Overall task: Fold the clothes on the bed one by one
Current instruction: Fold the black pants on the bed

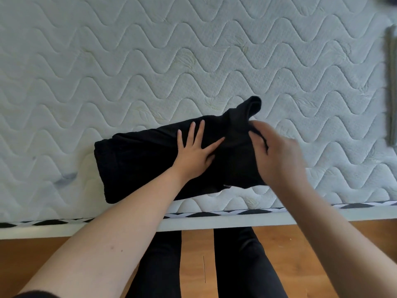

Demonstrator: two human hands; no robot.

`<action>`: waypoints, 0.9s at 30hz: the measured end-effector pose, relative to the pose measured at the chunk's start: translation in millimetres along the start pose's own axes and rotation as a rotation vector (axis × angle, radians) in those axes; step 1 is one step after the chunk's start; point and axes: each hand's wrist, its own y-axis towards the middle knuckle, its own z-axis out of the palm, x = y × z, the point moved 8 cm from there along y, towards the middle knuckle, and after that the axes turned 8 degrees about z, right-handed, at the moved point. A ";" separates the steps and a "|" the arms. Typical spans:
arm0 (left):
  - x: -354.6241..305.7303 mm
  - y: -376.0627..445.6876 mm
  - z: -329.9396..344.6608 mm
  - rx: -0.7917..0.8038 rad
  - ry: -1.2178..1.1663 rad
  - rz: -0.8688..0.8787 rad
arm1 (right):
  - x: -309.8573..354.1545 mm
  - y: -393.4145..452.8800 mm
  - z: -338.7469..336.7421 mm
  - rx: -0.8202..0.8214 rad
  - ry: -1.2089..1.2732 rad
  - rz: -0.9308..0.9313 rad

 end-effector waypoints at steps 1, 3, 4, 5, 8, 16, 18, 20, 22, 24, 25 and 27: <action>2.4 -2.3 -9.4 -0.017 -0.105 0.019 | 12.2 -7.3 4.9 -0.007 -0.002 -0.029; 12.5 -14.1 -35.7 -0.145 -0.297 0.040 | 30.7 -16.7 17.9 0.003 -0.008 -0.069; 21.1 -23.6 -48.1 -0.226 -0.359 0.033 | 38.5 -20.1 26.2 0.023 -0.023 -0.082; 33.1 -35.3 -58.1 -0.302 -0.400 0.011 | 46.2 -23.1 35.1 0.050 -0.038 -0.096; 78.1 -77.2 -77.8 -0.478 -0.428 -0.113 | 70.4 -32.9 59.4 0.111 -0.068 -0.173; 173.9 -121.7 -74.0 -0.450 -0.397 -0.529 | 109.8 -47.4 111.0 0.220 -0.145 -0.211; 186.9 -131.6 -76.0 -0.515 -0.461 -0.601 | 118.8 -47.9 118.9 0.216 -0.160 -0.189; 197.3 -150.2 -75.9 -0.556 -0.390 -0.674 | 130.1 -48.6 128.6 0.223 -0.169 -0.187; 211.4 -172.1 -66.6 -0.597 -0.459 -0.763 | 141.1 -49.2 141.8 0.242 -0.167 -0.195; 226.5 -192.4 -44.4 -0.633 -0.798 -0.872 | 151.8 -51.6 158.7 0.257 -0.172 -0.221; 230.6 -198.8 -30.9 -0.636 -1.004 -0.919 | 157.0 -53.3 168.5 0.261 -0.175 -0.241; 233.0 -203.9 -13.2 -0.618 -1.269 -0.937 | 166.8 -59.5 191.8 0.275 -0.182 -0.279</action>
